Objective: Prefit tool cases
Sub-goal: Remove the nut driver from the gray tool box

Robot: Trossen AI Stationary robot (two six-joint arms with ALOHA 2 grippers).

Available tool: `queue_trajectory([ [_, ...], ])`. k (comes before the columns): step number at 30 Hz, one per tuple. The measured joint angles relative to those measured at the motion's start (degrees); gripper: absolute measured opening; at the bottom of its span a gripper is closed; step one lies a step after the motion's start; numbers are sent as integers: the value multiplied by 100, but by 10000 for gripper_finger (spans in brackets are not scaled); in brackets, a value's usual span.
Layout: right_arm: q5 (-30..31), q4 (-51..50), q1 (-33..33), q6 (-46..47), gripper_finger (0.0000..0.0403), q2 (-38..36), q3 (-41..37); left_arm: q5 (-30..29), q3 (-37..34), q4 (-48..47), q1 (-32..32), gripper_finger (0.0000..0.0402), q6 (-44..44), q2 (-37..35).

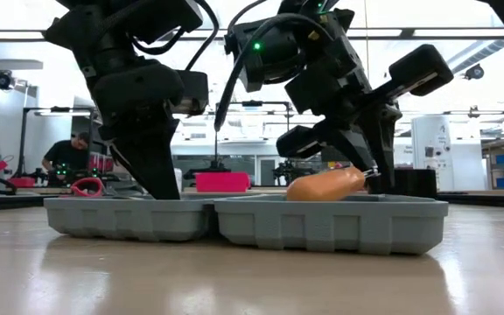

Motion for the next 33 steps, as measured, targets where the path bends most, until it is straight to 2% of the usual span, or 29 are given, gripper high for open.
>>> queue_trajectory([
  [14,302,-226,1,149,21,2,242,24,-7,0,2,125,0,0],
  [21,824,-585,12,267,20,-45,448,46,-7,2,2,134,0,0],
  [26,1076,-636,-1,334,20,-340,444,44,-7,0,2,131,0,0],
  [33,1749,-641,-115,498,20,-926,428,42,-7,-4,7,124,0,0],
])
